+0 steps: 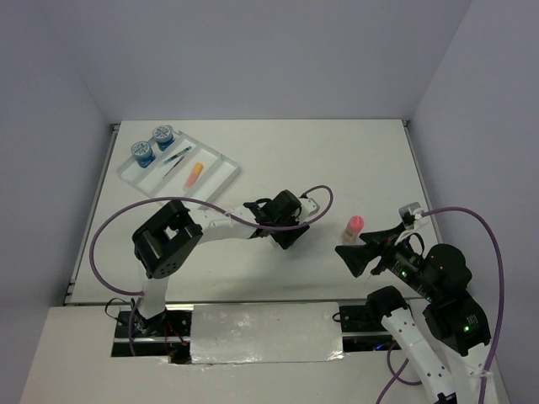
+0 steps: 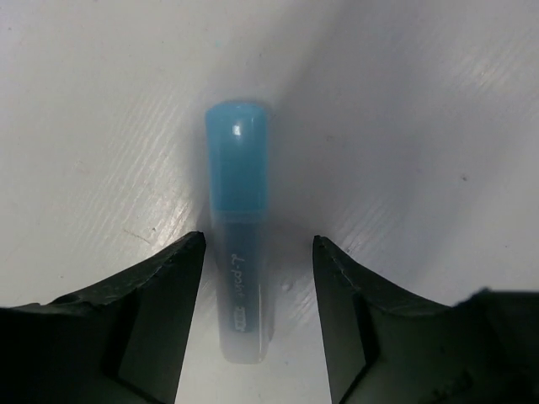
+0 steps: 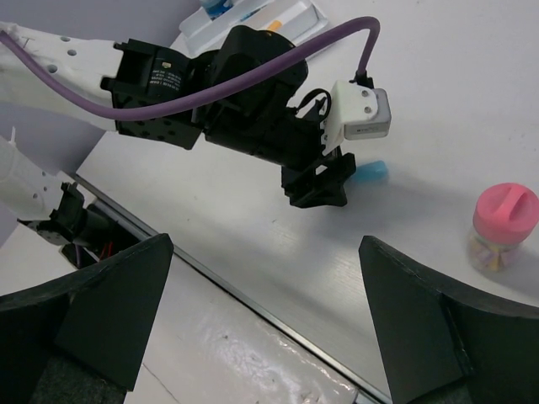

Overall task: Sort the stationery into containers
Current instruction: Pick up the stationery from the center of the board.

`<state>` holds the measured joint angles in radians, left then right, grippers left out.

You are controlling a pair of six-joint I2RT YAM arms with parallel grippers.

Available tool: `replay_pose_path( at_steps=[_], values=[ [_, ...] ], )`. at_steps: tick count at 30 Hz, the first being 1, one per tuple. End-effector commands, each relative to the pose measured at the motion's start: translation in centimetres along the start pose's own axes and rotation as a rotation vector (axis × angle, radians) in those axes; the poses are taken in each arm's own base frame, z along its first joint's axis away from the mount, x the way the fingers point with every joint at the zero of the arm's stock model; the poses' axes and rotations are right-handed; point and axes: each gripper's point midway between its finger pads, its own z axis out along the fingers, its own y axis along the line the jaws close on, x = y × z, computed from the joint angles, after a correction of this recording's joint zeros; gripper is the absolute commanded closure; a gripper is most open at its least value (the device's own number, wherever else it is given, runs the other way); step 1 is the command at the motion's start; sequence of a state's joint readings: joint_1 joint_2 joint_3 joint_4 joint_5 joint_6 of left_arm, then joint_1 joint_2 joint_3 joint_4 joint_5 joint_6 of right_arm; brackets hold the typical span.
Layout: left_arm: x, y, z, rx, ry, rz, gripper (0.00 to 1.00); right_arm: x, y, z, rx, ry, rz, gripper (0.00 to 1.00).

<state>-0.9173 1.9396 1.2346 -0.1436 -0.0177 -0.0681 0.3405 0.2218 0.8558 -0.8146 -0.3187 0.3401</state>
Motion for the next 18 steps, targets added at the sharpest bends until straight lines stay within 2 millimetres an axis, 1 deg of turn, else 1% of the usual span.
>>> replay_pose_path(
  at_steps=[1,2,4,5,6,7,9,10,11,12,13,14,15,16,17,18],
  values=[
    [-0.5,0.2,1.0,-0.022,-0.020,-0.015,0.35,-0.5,0.4,0.5,-0.028,-0.023,-0.011,0.00],
    [-0.4,0.2,1.1,-0.019,-0.017,-0.011,0.39,-0.4,0.2,0.6,-0.025,-0.020,-0.011,0.00],
    [-0.4,0.0,1.2,-0.008,-0.017,-0.009,0.57,-0.4,0.2,0.8,-0.026,-0.022,-0.010,0.00],
    [-0.3,-0.1,1.2,-0.003,-0.014,-0.001,0.68,-0.3,0.1,0.8,-0.027,-0.020,-0.008,0.00],
    [-0.4,0.0,1.0,-0.005,-0.014,0.003,0.81,-0.4,0.2,0.8,-0.028,-0.024,-0.010,0.00],
    [-0.3,0.4,0.8,-0.025,-0.012,0.009,0.87,-0.3,0.2,0.8,-0.029,-0.021,-0.009,0.00],
    [-0.8,1.3,-0.4,-0.064,-0.015,0.061,0.98,-0.3,0.2,0.8,-0.027,-0.022,-0.010,0.00],
    [-0.9,2.2,-1.0,-0.101,-0.009,0.114,0.99,-0.3,0.1,0.7,-0.026,-0.022,-0.013,0.00],
    [-1.8,3.0,-2.3,-0.130,-0.030,0.193,1.00,-0.4,0.2,0.6,-0.026,-0.027,-0.016,0.00],
    [-2.0,4.1,-3.2,-0.162,-0.024,0.228,1.00,-0.4,0.2,0.6,-0.027,-0.025,-0.016,0.00],
    [-2.7,5.1,-4.8,-0.195,-0.046,0.255,1.00,-0.4,0.2,0.5,-0.028,-0.028,-0.018,0.00],
    [-3.1,6.5,-5.7,-0.239,-0.043,0.315,1.00,-0.4,0.3,0.5,-0.028,-0.029,-0.019,0.00],
    [-3.0,8.9,-6.7,-0.280,-0.034,0.308,1.00,-0.5,0.3,0.4,-0.031,-0.031,-0.020,0.00],
    [-3.2,10.5,-7.6,-0.309,-0.034,0.305,1.00,-0.4,0.4,0.4,-0.034,-0.031,-0.020,0.00],
    [-4.0,12.1,-8.9,-0.334,-0.051,0.316,1.00,-0.5,0.5,0.2,-0.038,-0.036,-0.024,0.00],
    [-3.5,15.4,-10.0,-0.384,-0.044,0.269,1.00,-0.4,0.5,0.2,-0.038,-0.036,-0.024,0.00]
  ],
)
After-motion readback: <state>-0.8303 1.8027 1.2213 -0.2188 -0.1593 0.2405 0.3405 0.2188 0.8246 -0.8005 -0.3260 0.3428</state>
